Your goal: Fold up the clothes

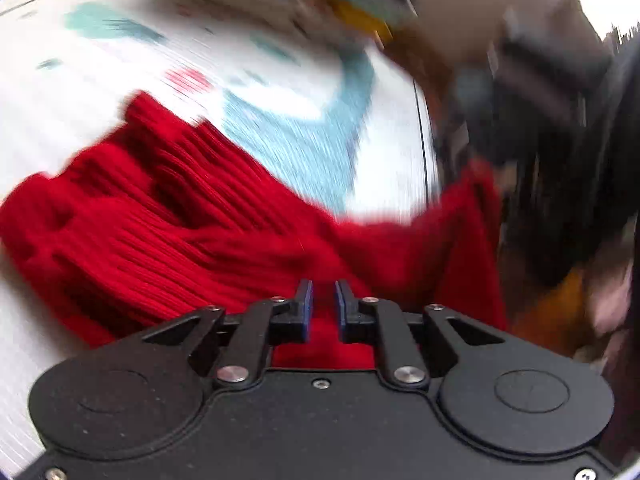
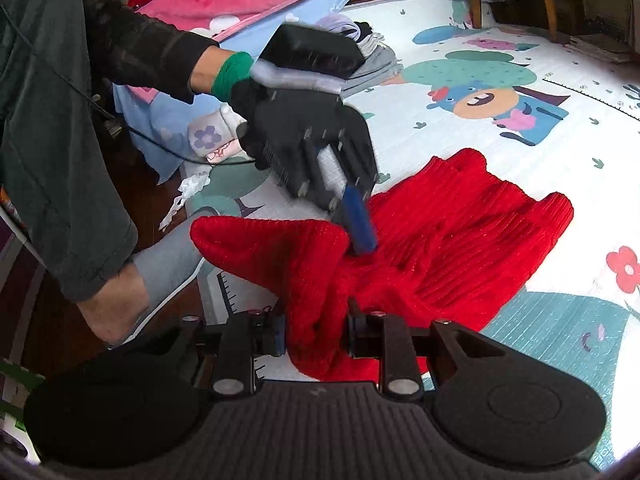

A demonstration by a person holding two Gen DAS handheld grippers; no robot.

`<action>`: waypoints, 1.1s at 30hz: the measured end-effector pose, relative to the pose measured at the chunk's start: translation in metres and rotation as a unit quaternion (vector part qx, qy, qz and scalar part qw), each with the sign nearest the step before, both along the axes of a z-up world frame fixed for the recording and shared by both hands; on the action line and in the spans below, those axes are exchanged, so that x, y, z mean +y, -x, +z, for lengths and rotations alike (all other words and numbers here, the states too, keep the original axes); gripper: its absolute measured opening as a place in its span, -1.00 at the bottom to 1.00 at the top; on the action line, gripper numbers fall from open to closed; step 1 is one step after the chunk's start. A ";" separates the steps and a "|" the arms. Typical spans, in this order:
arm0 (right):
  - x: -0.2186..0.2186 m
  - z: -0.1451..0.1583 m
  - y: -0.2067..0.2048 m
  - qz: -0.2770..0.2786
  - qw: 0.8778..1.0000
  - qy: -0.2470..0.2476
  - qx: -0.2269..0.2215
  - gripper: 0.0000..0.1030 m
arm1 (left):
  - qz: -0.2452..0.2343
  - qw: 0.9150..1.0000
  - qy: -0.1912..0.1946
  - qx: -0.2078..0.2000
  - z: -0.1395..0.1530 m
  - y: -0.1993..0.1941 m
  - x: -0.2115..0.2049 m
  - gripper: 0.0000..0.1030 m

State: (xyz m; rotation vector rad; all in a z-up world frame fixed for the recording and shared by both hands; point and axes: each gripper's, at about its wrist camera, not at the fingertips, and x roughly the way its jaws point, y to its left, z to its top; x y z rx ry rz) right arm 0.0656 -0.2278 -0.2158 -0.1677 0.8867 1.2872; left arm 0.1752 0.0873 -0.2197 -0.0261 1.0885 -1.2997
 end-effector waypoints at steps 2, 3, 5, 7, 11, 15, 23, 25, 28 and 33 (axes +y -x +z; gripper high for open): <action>0.000 -0.002 0.000 -0.002 1.000 0.001 0.002 -0.47 | 0.031 0.999 -0.014 0.031 -0.016 -0.005 0.001 -0.75; 0.000 -0.003 -0.001 -0.003 1.000 0.001 0.003 -0.47 | 0.011 0.999 -0.035 0.021 -0.025 0.002 -0.005 -0.76; 0.001 -0.003 -0.002 -0.005 1.000 0.002 0.008 -0.47 | -0.017 0.998 -0.060 0.012 -0.034 0.013 -0.011 -0.75; 0.002 -0.004 -0.004 -0.009 1.000 0.001 0.010 -0.47 | 0.009 0.999 -0.049 0.005 -0.020 0.010 0.001 -0.73; -0.002 -0.005 -0.011 -0.029 0.999 -0.012 0.027 -0.47 | 0.004 0.996 -0.045 -0.075 0.014 0.029 0.032 -0.30; -0.007 -0.006 -0.021 -0.049 0.997 -0.024 0.045 -0.47 | -0.087 0.979 -0.090 -0.163 0.030 0.079 0.044 0.48; -0.019 -0.012 -0.041 -0.107 0.989 -0.048 0.092 -0.47 | -0.150 0.904 -0.126 -0.380 0.015 0.175 0.030 0.56; -0.021 -0.012 -0.044 -0.110 0.988 -0.049 0.094 -0.47 | -0.130 0.890 -0.113 -0.422 0.010 0.177 0.022 0.60; -0.020 -0.011 -0.044 -0.103 0.989 -0.047 0.093 -0.47 | -0.172 0.855 -0.100 -0.479 -0.010 0.174 0.007 0.62; -0.021 -0.009 -0.042 -0.096 0.990 -0.044 0.093 -0.47 | -0.234 0.837 -0.073 -0.489 -0.021 0.169 0.000 0.46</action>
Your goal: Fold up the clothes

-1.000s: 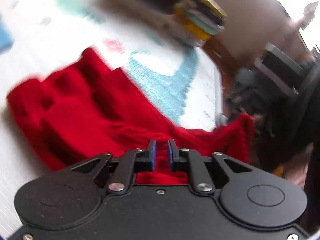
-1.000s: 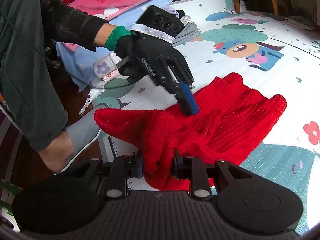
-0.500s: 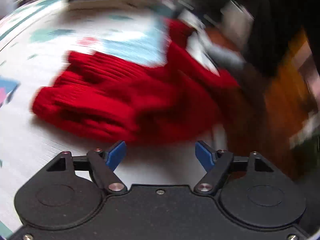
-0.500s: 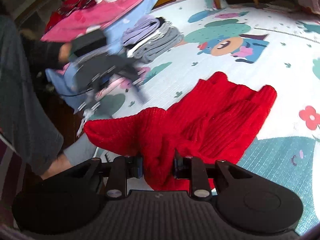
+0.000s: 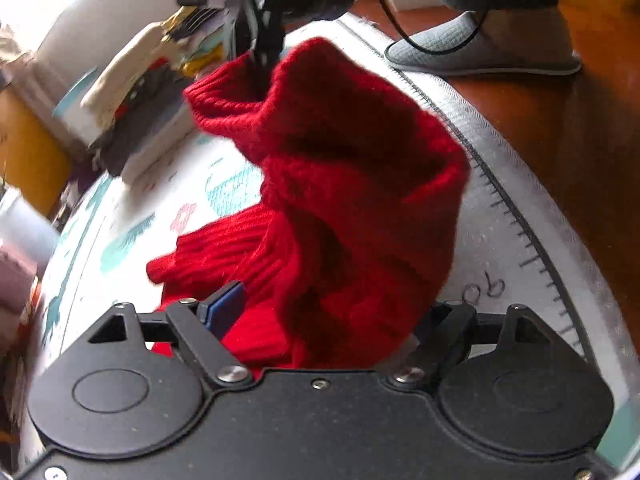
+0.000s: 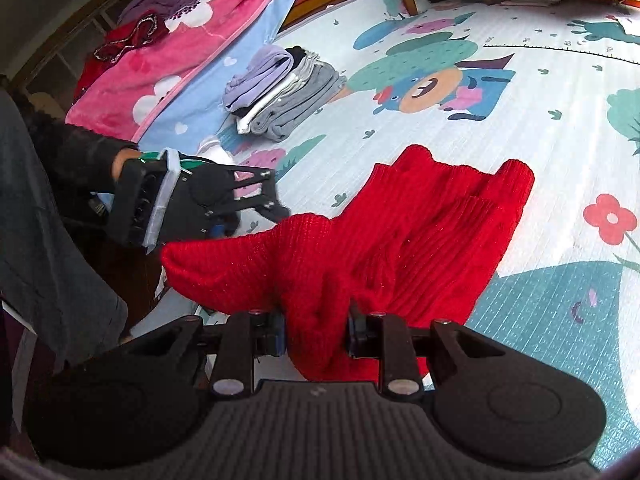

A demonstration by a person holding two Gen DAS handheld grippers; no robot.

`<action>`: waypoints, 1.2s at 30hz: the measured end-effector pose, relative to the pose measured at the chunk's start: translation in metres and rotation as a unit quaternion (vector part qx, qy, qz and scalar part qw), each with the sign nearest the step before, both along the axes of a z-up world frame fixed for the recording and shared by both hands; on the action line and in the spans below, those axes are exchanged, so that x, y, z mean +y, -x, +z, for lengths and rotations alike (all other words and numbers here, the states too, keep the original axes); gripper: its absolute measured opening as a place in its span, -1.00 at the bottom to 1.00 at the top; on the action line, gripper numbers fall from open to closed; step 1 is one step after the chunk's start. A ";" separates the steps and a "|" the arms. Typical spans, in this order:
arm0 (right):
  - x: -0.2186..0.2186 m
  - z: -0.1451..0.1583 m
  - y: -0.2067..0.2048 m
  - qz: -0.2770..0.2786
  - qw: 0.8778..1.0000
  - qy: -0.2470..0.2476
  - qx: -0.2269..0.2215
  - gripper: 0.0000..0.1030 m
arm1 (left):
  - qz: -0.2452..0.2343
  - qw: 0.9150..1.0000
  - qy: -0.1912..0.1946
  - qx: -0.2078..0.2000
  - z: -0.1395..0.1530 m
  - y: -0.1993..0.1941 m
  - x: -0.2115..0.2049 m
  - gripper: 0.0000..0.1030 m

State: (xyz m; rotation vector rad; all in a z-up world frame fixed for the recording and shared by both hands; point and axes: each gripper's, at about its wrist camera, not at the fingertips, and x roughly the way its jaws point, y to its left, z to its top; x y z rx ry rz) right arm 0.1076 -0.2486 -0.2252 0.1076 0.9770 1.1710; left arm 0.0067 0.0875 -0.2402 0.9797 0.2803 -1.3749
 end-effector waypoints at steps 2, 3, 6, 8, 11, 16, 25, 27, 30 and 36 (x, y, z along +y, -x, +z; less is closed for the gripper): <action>0.000 0.001 -0.002 0.007 1.000 -0.003 0.005 -0.47 | -0.002 1.000 -0.006 0.026 0.002 0.000 0.002 -0.04; 0.000 0.001 -0.003 0.012 1.000 -0.005 0.007 -0.47 | 0.008 0.999 -0.010 0.048 0.002 -0.003 0.001 -0.18; 0.004 0.003 -0.010 0.033 0.999 -0.005 0.011 -0.47 | 0.070 0.985 0.005 0.157 0.013 -0.026 0.005 -0.46; 0.005 0.004 -0.021 0.042 0.999 -0.011 0.018 -0.47 | 0.094 0.974 0.021 0.207 0.017 -0.040 0.011 -0.49; 0.008 0.008 -0.041 0.035 0.999 -0.019 0.015 -0.46 | 0.146 0.937 0.062 0.310 0.016 -0.067 0.021 -0.49; 0.004 0.019 -0.054 0.016 1.000 -0.019 0.002 0.41 | 0.206 0.872 0.126 0.427 0.009 -0.095 0.034 -0.50; 0.020 -0.022 0.006 0.103 0.970 0.129 -0.181 0.60 | 0.248 0.790 0.172 0.533 -0.010 -0.116 0.040 -0.51; 0.030 -0.027 0.028 0.153 0.943 0.155 -0.250 0.60 | 0.260 0.771 0.188 0.550 -0.013 -0.123 0.041 -0.51; 0.037 -0.037 0.060 0.208 0.899 0.189 -0.335 0.59 | 0.262 0.763 0.192 0.558 -0.013 -0.130 0.040 -0.51; 0.033 -0.033 0.020 0.071 0.969 0.116 -0.204 -0.25 | 0.249 0.773 0.182 0.555 -0.007 -0.142 0.034 -0.51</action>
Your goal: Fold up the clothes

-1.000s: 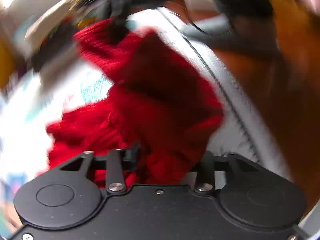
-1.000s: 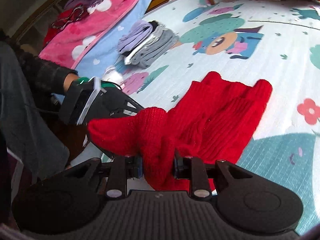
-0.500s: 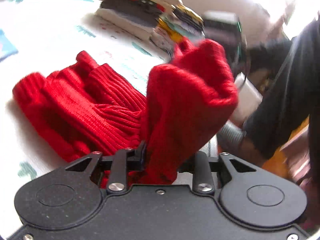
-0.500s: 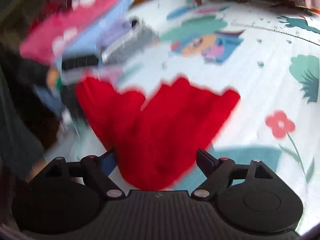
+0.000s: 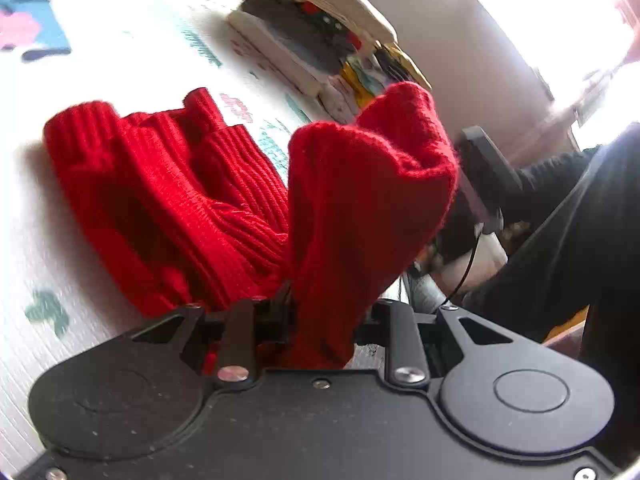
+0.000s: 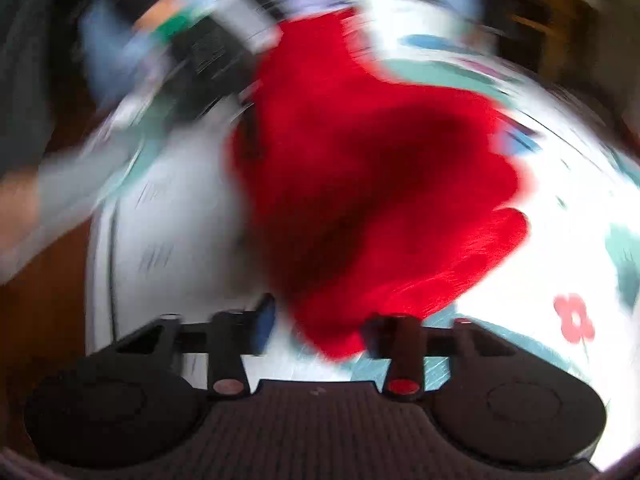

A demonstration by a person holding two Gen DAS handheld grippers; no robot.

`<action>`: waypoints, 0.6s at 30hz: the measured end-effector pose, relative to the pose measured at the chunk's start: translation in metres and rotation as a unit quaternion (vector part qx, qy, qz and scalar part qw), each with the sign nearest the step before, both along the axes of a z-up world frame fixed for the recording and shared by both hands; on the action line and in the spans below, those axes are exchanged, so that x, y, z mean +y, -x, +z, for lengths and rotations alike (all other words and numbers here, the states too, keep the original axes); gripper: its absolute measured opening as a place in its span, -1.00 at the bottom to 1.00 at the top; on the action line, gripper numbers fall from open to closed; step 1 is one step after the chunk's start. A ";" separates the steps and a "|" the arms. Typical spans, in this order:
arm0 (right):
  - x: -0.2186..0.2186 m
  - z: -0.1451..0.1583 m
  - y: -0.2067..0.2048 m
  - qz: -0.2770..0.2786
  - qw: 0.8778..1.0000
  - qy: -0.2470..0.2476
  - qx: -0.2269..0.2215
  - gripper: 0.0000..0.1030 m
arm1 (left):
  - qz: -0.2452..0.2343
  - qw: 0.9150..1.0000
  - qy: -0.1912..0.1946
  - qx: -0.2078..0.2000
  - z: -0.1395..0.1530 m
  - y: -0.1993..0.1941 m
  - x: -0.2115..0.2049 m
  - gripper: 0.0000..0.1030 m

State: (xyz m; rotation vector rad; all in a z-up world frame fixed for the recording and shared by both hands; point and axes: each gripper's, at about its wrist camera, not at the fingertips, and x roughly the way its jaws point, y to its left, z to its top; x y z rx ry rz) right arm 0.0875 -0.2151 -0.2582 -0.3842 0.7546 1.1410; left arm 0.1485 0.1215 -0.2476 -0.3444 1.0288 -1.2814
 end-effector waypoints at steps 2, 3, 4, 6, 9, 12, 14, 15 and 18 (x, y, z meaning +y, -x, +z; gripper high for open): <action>-0.001 0.004 -0.015 -0.020 0.999 -0.022 0.023 -0.26 | 0.002 1.000 0.005 -0.001 0.002 -0.008 0.000 -0.50; -0.002 0.005 -0.023 -0.029 0.998 -0.035 0.038 -0.27 | 0.002 1.000 0.009 0.000 0.003 -0.013 0.000 -0.50; -0.004 0.007 -0.031 -0.038 0.997 -0.048 0.055 -0.27 | 0.006 1.000 0.013 0.003 0.002 -0.019 -0.001 -0.50; -0.009 0.008 -0.050 -0.056 0.990 -0.082 0.099 -0.27 | 0.002 1.000 0.022 0.017 0.002 -0.028 0.002 -0.49; -0.021 0.006 -0.083 -0.079 0.968 -0.145 0.190 -0.27 | -0.010 0.998 0.036 0.047 0.001 -0.046 0.003 -0.49; -0.027 -0.004 -0.112 -0.102 0.944 -0.184 0.254 -0.27 | -0.010 0.996 0.046 0.070 -0.003 -0.068 0.002 -0.49; -0.030 -0.018 -0.128 -0.130 0.926 -0.200 0.294 -0.27 | 0.007 0.995 0.042 0.088 -0.009 -0.086 0.002 -0.45; -0.034 -0.028 -0.133 -0.151 0.915 -0.207 0.313 -0.27 | 0.026 0.994 0.030 0.097 -0.014 -0.094 0.002 -0.42; -0.047 -0.054 -0.139 -0.214 0.876 -0.232 0.364 -0.22 | 0.085 0.986 -0.001 0.142 -0.029 -0.110 0.007 -0.11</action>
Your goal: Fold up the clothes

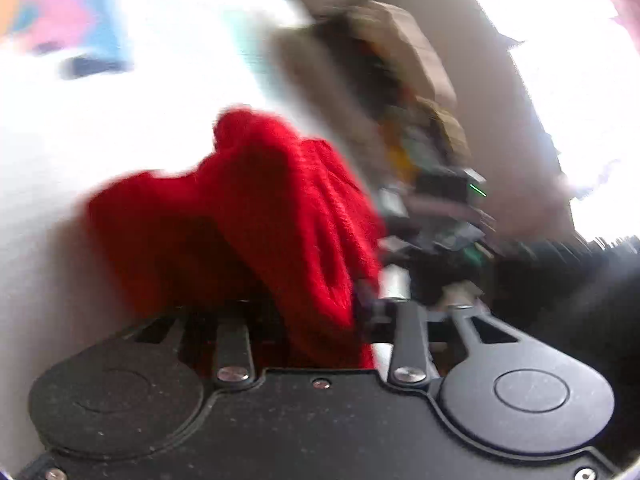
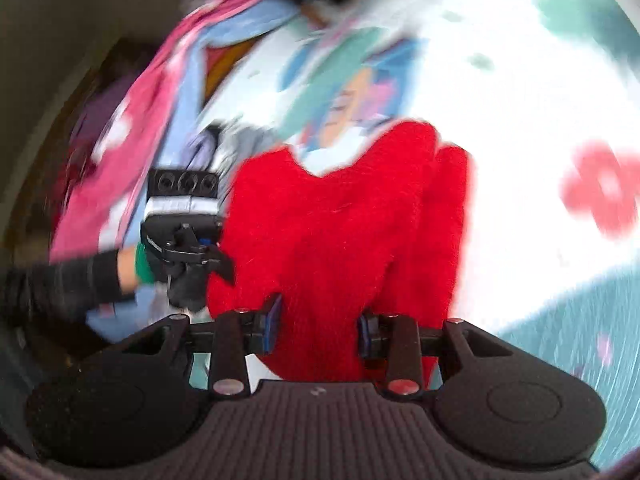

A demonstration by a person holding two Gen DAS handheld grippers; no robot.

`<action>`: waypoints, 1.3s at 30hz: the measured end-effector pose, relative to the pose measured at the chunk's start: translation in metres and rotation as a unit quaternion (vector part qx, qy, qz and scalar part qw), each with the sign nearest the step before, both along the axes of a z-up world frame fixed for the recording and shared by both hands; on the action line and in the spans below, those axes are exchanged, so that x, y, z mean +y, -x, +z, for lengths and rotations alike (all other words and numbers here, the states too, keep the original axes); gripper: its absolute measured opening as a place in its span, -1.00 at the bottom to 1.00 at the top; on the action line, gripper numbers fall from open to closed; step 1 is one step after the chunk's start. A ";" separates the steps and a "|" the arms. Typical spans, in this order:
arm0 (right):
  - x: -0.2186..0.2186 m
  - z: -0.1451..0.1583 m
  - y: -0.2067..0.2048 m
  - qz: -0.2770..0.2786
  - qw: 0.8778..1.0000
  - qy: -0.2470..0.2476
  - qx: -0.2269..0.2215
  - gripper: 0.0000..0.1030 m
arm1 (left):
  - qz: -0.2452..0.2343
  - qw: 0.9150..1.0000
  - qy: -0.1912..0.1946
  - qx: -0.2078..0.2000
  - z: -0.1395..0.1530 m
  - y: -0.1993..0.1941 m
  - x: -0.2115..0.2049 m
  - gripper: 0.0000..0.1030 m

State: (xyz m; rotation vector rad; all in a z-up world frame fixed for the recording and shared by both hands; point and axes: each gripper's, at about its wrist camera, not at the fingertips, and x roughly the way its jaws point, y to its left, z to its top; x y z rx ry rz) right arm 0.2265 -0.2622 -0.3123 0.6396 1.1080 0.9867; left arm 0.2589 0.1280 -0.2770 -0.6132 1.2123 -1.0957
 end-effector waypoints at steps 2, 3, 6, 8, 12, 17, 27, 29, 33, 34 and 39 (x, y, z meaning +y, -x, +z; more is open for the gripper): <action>-0.001 -0.003 0.003 -0.017 1.000 -0.004 0.007 -0.15 | 0.030 1.000 0.002 0.002 0.002 0.005 0.009 -0.04; 0.001 -0.003 0.005 -0.020 1.000 -0.002 0.004 -0.14 | 0.043 0.999 0.002 -0.001 0.006 0.009 0.014 0.07; 0.001 0.000 0.008 -0.030 1.000 0.004 -0.003 -0.05 | 0.089 0.996 0.008 -0.002 0.015 0.024 0.030 0.41; -0.005 0.005 0.017 -0.042 0.999 0.006 -0.013 0.18 | 0.111 0.994 0.001 -0.007 0.021 0.038 0.034 0.42; -0.017 0.007 0.034 -0.057 0.998 -0.006 -0.019 0.10 | 0.123 0.991 -0.015 -0.046 0.029 0.069 0.022 0.42; -0.003 0.008 0.025 -0.061 0.997 -0.051 0.012 -0.06 | 0.146 0.988 0.003 -0.050 0.030 0.080 0.007 -0.61; -0.003 0.002 0.017 -0.085 0.996 0.002 0.027 -0.05 | 0.183 0.982 -0.036 -0.006 0.001 0.065 0.041 -0.31; -0.010 0.008 0.022 -0.092 0.996 0.011 0.016 -0.05 | 0.180 0.981 -0.061 -0.043 0.015 0.066 0.041 -0.02; -0.012 0.044 0.034 -0.089 0.990 0.066 -0.093 -0.05 | 0.167 0.963 -0.108 -0.181 0.061 0.069 0.040 0.03; -0.008 0.056 0.036 -0.081 0.984 0.079 -0.140 -0.05 | 0.161 0.957 -0.107 -0.214 0.069 0.074 0.035 0.05; 0.059 0.087 0.024 0.028 0.928 0.154 -0.337 0.02 | 0.095 0.937 -0.118 -0.316 0.053 0.063 -0.006 0.13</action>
